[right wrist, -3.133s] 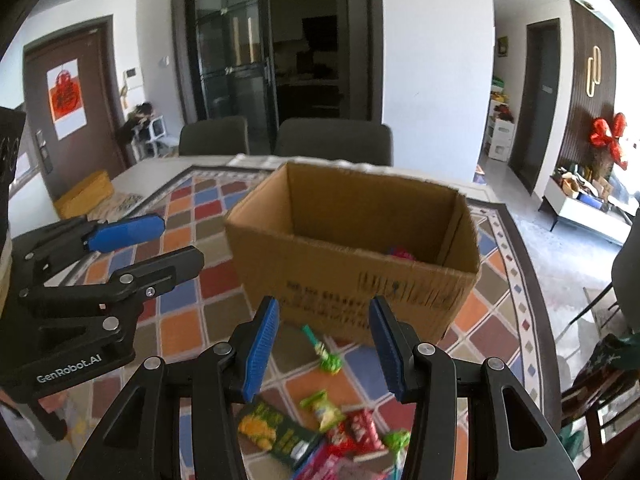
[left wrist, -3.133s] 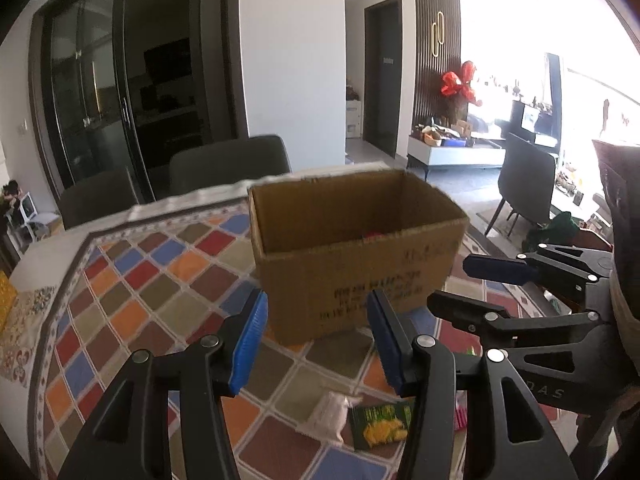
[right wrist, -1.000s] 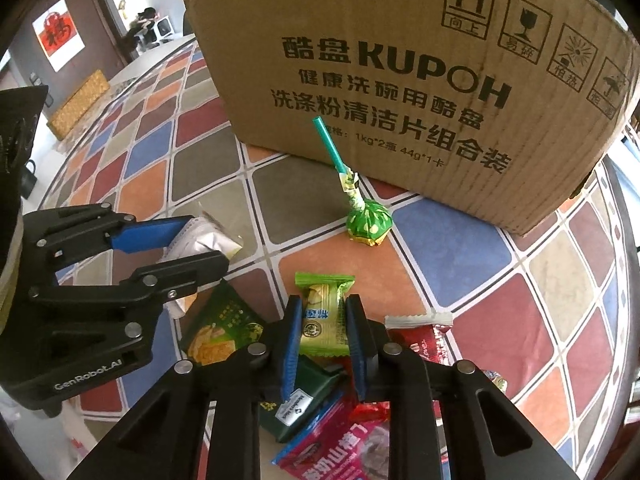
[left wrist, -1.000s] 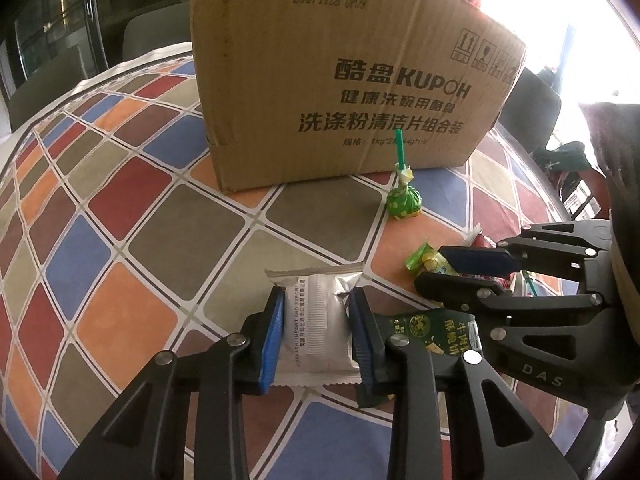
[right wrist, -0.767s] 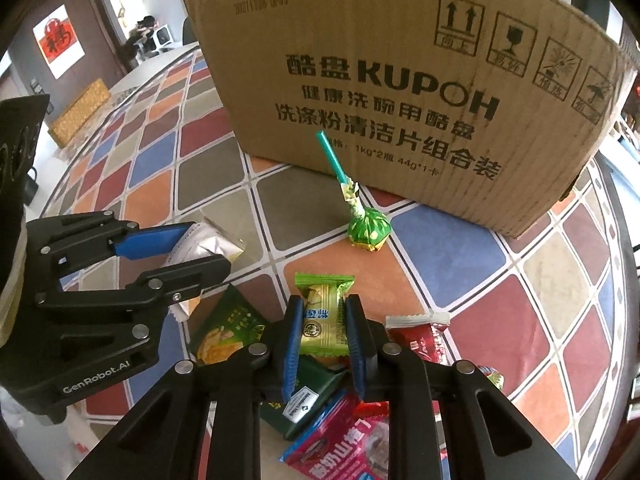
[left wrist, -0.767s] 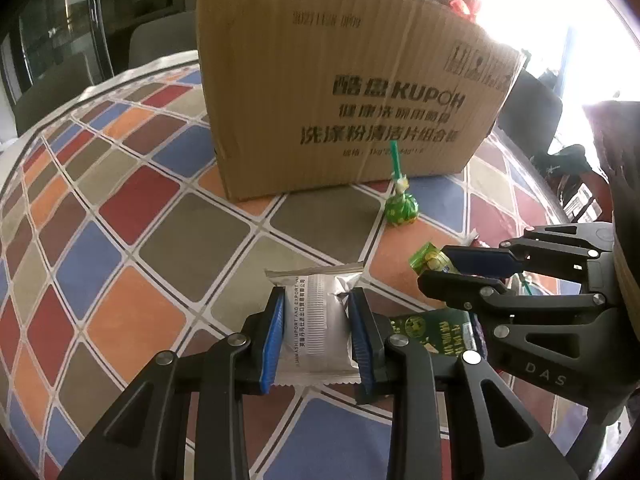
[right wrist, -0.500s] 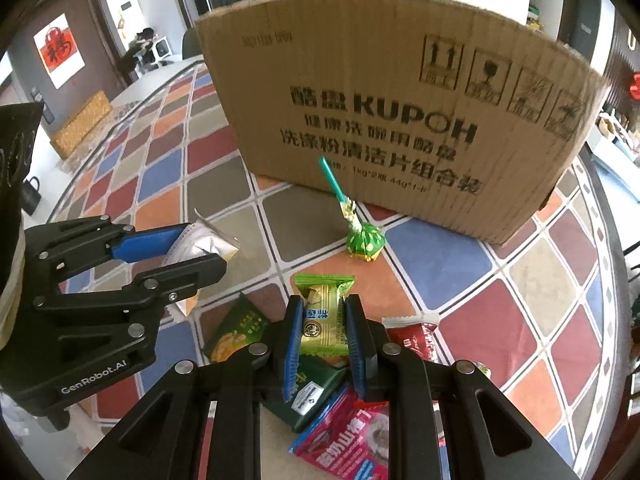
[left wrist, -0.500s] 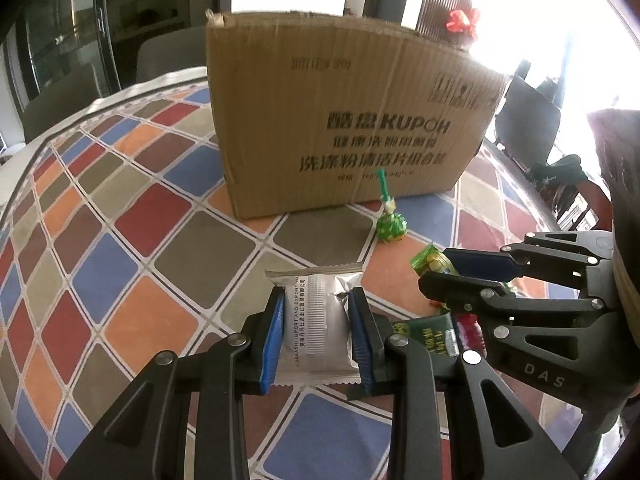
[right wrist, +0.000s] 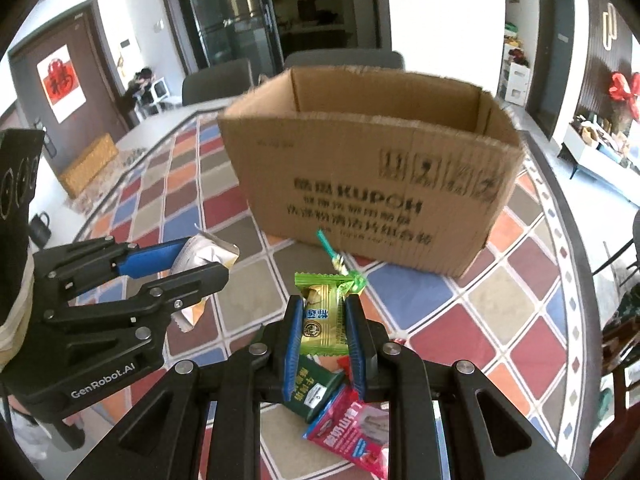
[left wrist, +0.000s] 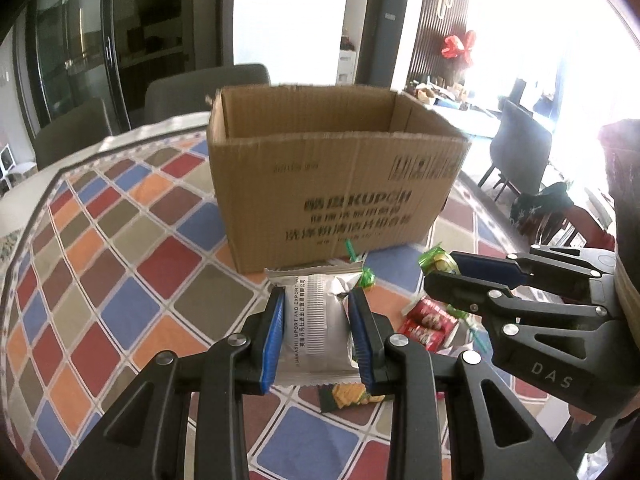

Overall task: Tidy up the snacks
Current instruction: 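Carry both snacks over the box and open both tools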

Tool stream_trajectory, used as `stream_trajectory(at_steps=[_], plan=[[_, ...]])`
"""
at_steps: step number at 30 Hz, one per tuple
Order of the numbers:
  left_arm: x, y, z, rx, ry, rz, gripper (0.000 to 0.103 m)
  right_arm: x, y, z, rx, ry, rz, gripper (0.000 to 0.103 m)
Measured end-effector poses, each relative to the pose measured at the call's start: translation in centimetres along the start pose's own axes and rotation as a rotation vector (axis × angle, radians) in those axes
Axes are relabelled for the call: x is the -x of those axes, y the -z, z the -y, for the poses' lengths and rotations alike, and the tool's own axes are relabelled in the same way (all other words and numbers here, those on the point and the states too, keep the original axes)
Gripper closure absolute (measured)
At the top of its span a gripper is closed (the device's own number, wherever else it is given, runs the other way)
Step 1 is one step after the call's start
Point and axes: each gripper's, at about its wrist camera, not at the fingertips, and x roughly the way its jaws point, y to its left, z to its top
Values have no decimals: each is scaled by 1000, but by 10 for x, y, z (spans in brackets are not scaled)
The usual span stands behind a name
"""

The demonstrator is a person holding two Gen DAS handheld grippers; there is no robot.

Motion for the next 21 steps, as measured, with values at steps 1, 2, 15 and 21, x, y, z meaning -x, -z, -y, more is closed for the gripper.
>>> stream_trajectory(at_steps=[1,2,15,21], plan=[[2,-3,1,-2,-1,6,71,6,-3,2,-10,1,13,80],[5,-7,2,-4,-2,13,71,9,-4,3,-17,1,21,80],[29,-62,12,-22,-7,110,71,53,-46,12,-47,43,156,80],[33,-87,12,-36,-23,155,71,63,-69,16,-51,60,205,80]])
